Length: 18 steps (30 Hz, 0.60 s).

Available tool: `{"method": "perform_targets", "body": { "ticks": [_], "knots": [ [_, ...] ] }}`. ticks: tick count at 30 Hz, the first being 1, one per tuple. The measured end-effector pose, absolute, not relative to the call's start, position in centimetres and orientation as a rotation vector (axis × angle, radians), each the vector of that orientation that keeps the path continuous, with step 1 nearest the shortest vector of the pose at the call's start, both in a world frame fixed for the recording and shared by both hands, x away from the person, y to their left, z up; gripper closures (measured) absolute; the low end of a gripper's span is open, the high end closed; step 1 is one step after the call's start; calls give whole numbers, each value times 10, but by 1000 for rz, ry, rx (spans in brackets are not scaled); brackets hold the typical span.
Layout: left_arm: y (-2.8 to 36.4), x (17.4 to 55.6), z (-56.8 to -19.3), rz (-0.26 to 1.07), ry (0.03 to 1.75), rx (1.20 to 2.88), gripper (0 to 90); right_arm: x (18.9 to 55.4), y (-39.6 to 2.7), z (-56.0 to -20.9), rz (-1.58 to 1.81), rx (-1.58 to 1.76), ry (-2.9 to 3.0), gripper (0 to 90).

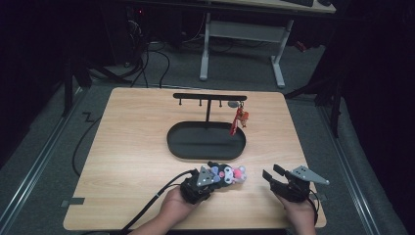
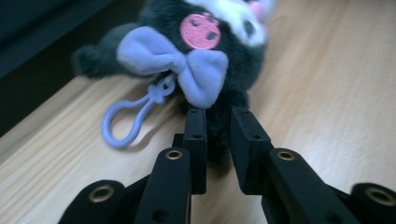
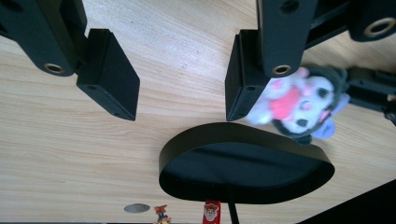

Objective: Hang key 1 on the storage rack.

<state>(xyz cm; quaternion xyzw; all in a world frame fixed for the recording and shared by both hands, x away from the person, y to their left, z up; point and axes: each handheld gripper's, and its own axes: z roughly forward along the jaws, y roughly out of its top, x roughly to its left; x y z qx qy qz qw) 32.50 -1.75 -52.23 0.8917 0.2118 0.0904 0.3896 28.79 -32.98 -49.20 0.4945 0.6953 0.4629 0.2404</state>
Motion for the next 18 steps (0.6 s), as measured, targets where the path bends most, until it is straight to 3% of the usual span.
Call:
{"method": "perform_targets", "body": {
  "ticks": [8,18],
  "knots": [
    [-34,313,-522,238,460,2276,797,286,-332,-492,1268,1359,1906,458],
    [-9,345,-523,303,644,2228,820,286,-329,-492,1261,1363,1910,459]
  ]
}}
